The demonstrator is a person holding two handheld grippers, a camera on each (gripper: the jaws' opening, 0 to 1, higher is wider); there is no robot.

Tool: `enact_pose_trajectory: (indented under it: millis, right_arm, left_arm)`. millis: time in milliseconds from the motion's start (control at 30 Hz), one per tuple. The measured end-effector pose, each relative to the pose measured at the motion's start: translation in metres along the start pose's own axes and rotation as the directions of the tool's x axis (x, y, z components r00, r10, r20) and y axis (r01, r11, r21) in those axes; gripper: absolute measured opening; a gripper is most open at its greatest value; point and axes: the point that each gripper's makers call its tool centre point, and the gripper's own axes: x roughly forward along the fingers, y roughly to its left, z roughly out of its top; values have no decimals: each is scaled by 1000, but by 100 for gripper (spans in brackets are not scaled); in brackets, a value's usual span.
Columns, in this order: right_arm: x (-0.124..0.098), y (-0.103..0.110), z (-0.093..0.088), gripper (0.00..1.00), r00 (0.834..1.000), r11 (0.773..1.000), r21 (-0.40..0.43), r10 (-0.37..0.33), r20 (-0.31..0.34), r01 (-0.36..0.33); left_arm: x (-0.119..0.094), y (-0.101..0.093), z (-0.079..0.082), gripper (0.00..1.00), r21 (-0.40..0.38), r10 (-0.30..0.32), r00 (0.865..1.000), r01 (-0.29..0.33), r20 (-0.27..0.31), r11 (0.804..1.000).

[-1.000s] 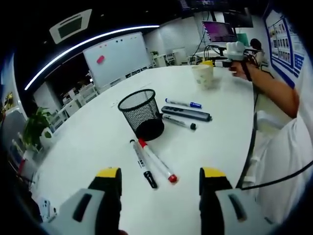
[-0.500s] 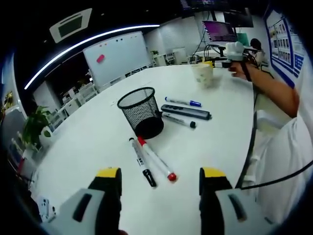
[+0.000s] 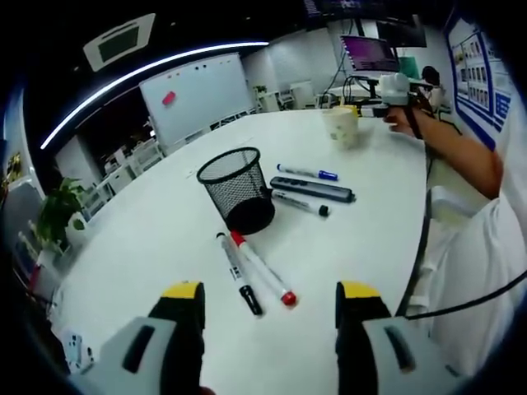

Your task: Place the scattered laser pointers and whiteboard markers into the pen holder and stack the scattered paper cups together

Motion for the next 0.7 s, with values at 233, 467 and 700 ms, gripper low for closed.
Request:
enact_pose_trajectory:
  millis: [233,467,700]
  right_arm:
    - [0,0,1,48,1000,1000,-8,1,6,-1]
    - [-1,-1,2,48,1000,1000,-12,0,-1,0]
    - [-2,-2,2,48,1000,1000,-13,-9,2,9]
  left_arm:
    - [2,-1,1,65,12,-5,1000,5,-11,1000]
    - [4,-2,1,65,15,-7,1000,8,-13,1000]
    - [3,0,4,65,13,-3,1000,3,-4,1000]
